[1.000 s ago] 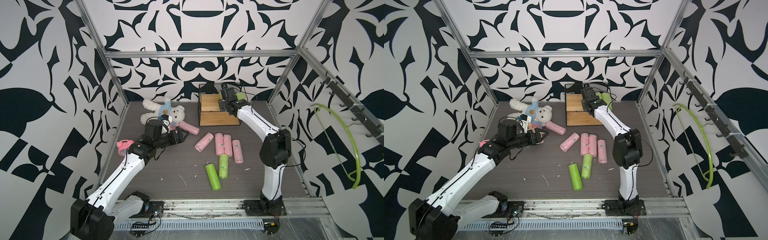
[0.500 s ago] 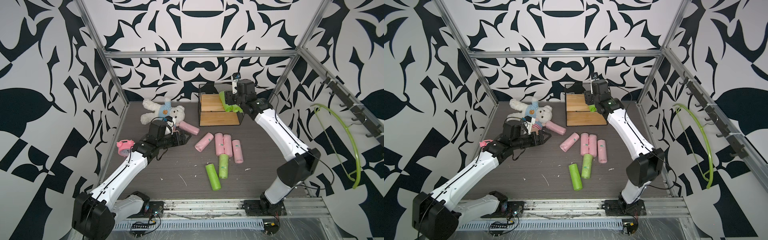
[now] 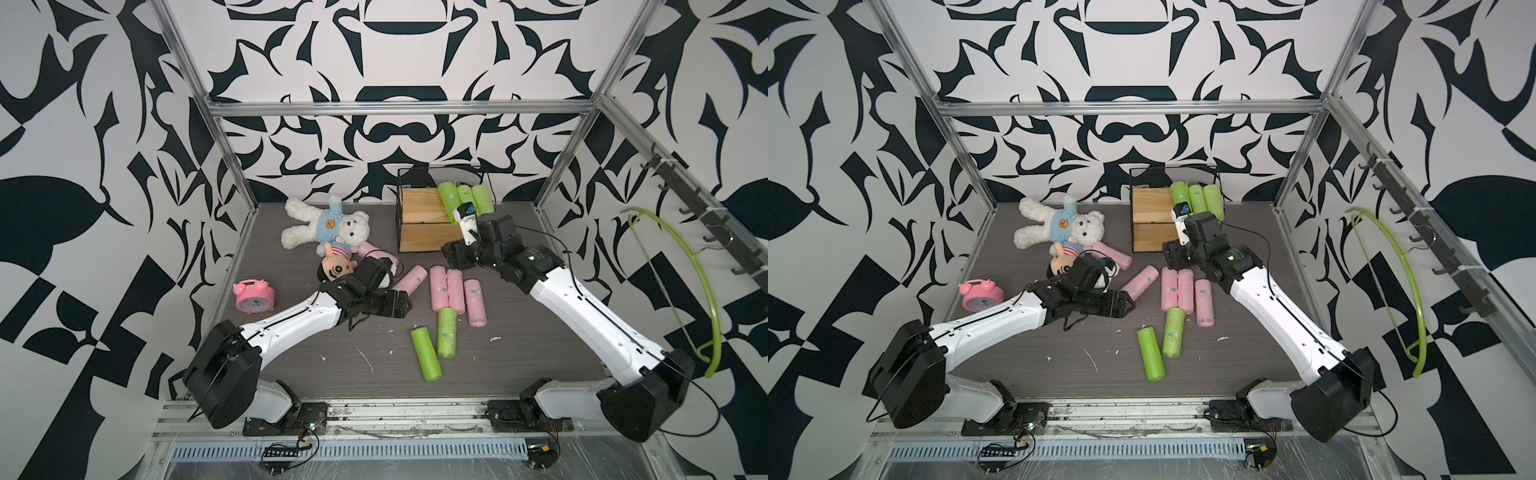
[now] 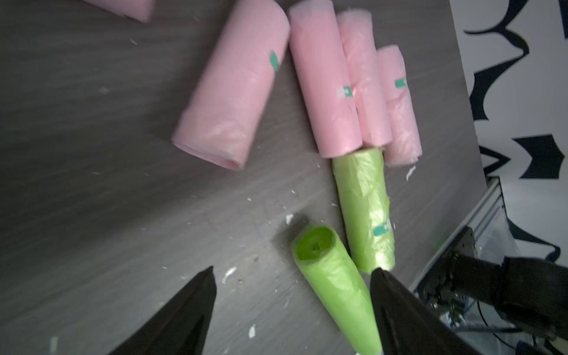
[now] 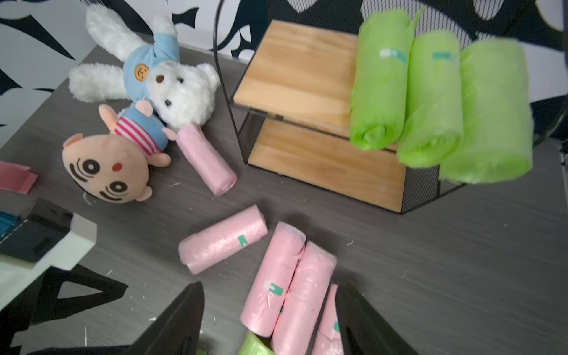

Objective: Sort the rolls of trash bags by color and place them on the shelf
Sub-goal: Pick up the roll of trash bags from the center of the board.

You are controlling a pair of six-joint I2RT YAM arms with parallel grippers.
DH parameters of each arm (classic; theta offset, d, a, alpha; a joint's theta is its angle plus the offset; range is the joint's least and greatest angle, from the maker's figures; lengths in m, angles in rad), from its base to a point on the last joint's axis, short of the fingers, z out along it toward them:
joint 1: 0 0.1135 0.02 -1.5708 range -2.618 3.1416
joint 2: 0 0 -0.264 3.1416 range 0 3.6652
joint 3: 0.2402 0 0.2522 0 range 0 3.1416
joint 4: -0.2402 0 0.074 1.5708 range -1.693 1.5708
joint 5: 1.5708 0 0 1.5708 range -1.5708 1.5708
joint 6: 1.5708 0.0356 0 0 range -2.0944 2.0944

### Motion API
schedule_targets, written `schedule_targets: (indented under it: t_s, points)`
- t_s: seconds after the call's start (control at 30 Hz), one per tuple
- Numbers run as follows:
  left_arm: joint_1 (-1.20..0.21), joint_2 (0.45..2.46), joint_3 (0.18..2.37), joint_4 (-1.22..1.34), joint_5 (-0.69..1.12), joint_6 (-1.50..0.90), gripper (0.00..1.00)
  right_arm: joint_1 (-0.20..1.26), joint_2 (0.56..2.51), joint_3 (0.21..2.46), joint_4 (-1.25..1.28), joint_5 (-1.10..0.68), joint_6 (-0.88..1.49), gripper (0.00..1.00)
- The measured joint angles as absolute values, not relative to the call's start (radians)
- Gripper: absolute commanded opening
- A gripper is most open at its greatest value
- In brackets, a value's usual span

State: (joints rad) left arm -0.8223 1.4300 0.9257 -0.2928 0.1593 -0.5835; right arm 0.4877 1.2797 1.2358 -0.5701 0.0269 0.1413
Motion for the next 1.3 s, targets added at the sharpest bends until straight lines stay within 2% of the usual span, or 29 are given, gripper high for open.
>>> schedule_targets:
  t_s: [0.23,0.43,0.63,0.87,1.13,1.3]
  points:
    - [-0.962,1.488,0.856,-0.229,0.147,-0.798,0.90,0.485,1.195,1.074,-0.586,0.044,0.161,0.74]
    - [-0.999,1.607,0.857,-0.162,0.108,-0.916,0.90,0.482,1.176,1.050,-0.580,0.061,0.163,0.74]
    - [-1.018,1.682,0.884,-0.094,0.086,-0.989,0.86,0.479,1.168,1.032,-0.563,0.062,0.163,0.74]
    - [-1.029,1.762,0.936,-0.012,0.097,-1.039,0.69,0.479,1.159,1.008,-0.549,0.061,0.163,0.74]
    - [-1.039,1.803,0.957,0.017,0.104,-1.060,0.43,0.479,1.122,0.978,-0.550,0.061,0.164,0.74]
    - [-1.039,1.800,0.957,0.017,0.096,-1.047,0.33,0.479,1.100,0.974,-0.550,0.058,0.178,0.74]
